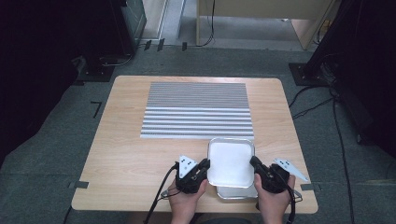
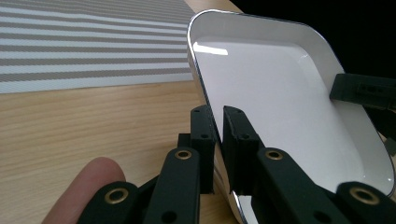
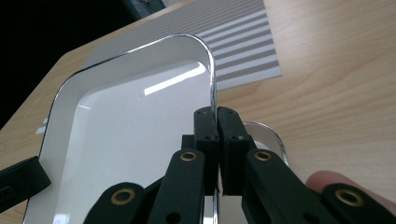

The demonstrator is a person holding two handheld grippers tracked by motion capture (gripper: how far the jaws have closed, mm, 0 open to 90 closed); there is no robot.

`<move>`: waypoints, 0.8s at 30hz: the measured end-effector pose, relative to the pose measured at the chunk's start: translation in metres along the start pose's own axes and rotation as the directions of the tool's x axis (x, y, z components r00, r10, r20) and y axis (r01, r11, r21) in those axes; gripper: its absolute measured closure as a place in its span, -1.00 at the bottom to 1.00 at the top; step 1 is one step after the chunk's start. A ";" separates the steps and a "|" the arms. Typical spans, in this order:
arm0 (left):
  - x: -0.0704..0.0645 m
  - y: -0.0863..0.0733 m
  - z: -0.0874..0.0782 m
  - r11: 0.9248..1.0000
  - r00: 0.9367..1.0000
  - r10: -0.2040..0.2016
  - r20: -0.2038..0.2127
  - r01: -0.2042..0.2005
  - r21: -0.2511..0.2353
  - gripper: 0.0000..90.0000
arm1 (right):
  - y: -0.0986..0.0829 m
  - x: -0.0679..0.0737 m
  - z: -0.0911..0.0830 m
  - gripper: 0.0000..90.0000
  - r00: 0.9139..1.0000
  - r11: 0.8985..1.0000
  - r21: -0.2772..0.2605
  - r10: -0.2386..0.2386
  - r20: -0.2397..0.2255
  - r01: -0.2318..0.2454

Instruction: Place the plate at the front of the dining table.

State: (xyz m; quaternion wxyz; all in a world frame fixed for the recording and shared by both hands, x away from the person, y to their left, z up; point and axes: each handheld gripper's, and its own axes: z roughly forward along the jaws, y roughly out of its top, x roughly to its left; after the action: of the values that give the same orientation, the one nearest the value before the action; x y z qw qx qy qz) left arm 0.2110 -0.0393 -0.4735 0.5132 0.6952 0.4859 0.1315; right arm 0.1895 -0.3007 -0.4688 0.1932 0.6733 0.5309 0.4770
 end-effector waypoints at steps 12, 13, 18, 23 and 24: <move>0.035 0.018 -0.004 0.996 0.997 -0.063 -0.038 0.061 -0.059 0.93 | 0.015 0.033 0.039 0.99 0.998 0.999 0.013 -0.045 -0.035 0.045; 0.039 0.020 -0.004 0.996 0.997 -0.069 -0.036 0.067 -0.063 0.93 | 0.015 0.033 0.039 0.99 0.998 0.999 0.013 -0.045 -0.035 0.045; 0.061 0.030 -0.003 0.991 0.993 -0.107 -0.048 0.103 -0.087 0.96 | 0.025 0.051 0.058 0.99 0.995 0.996 0.017 -0.087 -0.054 0.088; 0.074 0.037 -0.002 0.989 0.991 -0.118 -0.066 0.112 -0.095 0.98 | 0.032 0.063 0.072 0.99 0.991 0.993 0.022 -0.116 -0.060 0.117; 0.081 0.041 0.000 0.988 0.989 -0.124 -0.075 0.117 -0.099 0.99 | 0.035 0.069 0.079 0.99 0.990 0.991 0.022 -0.128 -0.065 0.130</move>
State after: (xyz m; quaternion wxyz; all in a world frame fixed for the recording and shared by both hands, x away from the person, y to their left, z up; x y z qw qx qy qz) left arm 0.2730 0.0262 -0.4643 0.5324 0.6336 0.5406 0.1512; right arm 0.2739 -0.2324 -0.4489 0.1977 0.6246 0.5854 0.4776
